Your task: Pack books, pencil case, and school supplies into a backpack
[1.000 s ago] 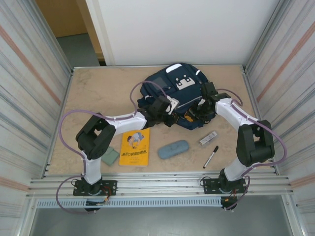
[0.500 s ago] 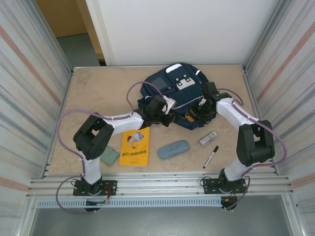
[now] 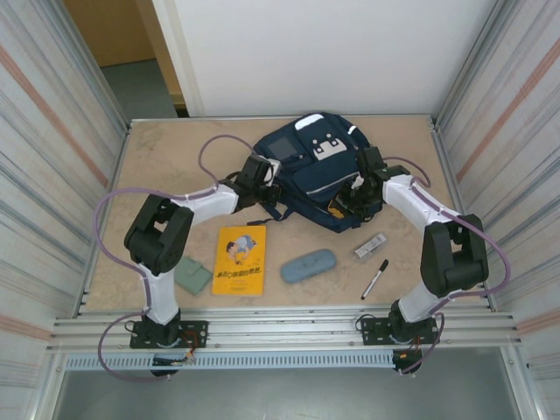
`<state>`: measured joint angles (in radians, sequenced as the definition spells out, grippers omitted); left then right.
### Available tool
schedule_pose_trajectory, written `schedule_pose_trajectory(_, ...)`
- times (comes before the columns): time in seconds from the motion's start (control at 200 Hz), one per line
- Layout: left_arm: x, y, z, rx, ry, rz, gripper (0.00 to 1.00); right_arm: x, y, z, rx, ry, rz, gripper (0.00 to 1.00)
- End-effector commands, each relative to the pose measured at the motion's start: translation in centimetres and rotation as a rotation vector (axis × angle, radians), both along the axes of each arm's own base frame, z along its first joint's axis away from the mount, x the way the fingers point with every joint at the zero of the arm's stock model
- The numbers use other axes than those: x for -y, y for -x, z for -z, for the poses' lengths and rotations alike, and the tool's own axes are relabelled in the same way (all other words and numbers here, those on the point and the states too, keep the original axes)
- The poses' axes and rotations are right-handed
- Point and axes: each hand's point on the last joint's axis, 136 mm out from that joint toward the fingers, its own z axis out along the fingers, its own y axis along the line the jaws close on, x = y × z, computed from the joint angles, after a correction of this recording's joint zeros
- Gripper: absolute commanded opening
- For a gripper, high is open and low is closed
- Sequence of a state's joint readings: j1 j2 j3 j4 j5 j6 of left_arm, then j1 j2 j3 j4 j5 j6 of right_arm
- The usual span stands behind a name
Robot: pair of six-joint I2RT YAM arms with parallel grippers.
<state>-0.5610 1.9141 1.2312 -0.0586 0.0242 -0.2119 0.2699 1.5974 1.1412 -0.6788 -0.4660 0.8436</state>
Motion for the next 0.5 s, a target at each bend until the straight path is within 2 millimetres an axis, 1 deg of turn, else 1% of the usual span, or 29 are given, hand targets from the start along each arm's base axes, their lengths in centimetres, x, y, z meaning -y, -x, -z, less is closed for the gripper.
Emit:
schedule_pose_trajectory(0.0, -3.3, -2.3, -0.8, 0.008, -0.054, -0.161, 0.00, 0.1, 1.7, -1.0, 0.012, 0.028, -0.044, 0.00)
schedule_pose_trajectory(0.06, -3.8, -2.5, -0.9, 0.007, -0.064, -0.179, 0.00, -0.1, 1.9, -1.1, 0.015, 0.039, -0.055, 0.00)
schedule_pose_trajectory(0.125, -4.3, -2.7, -0.6, -0.024, -0.069, -0.203, 0.00, -0.6, 2.1, -1.1, 0.013, 0.038, -0.063, 0.00)
schedule_pose_trajectory(0.16, -4.1, -2.7, -0.4, -0.048, -0.056, -0.197, 0.00, -0.9, 2.2, -1.1, 0.019, 0.037, -0.070, 0.00)
schedule_pose_trajectory(0.205, -3.4, -2.6, -0.7, -0.051, -0.026, -0.162, 0.03, -1.3, 2.2, -1.2, 0.033, 0.035, -0.084, 0.00)
schedule_pose_trajectory(0.251, -2.9, -2.4, -1.3, -0.027, 0.001, -0.144, 0.09, -2.0, 2.2, -1.4, 0.054, 0.032, -0.116, 0.00)
schedule_pose_trajectory(0.276, -2.9, -2.2, -1.5, -0.017, 0.011, -0.144, 0.14, -2.4, 2.1, -1.7, 0.073, 0.037, -0.140, 0.02)
schedule_pose_trajectory(0.326, -3.2, -1.8, -2.1, -0.006, 0.032, -0.160, 0.28, -2.9, 2.0, -2.0, 0.117, 0.080, -0.192, 0.09)
schedule_pose_trajectory(0.351, -3.5, -1.6, -2.3, -0.009, 0.039, -0.173, 0.32, -2.8, 1.9, -2.1, 0.142, 0.122, -0.216, 0.15)
schedule_pose_trajectory(0.421, -3.8, -0.7, -3.6, -0.032, 0.058, -0.187, 0.35, -2.4, 1.9, -2.6, 0.210, 0.257, -0.270, 0.31)
schedule_pose_trajectory(0.456, -3.7, -0.1, -4.5, -0.039, 0.069, -0.181, 0.36, -2.2, 2.1, -3.0, 0.237, 0.299, -0.285, 0.37)
schedule_pose_trajectory(0.496, -3.5, 0.7, -5.6, -0.049, 0.095, -0.164, 0.38, -2.0, 2.4, -3.5, 0.252, 0.321, -0.292, 0.41)
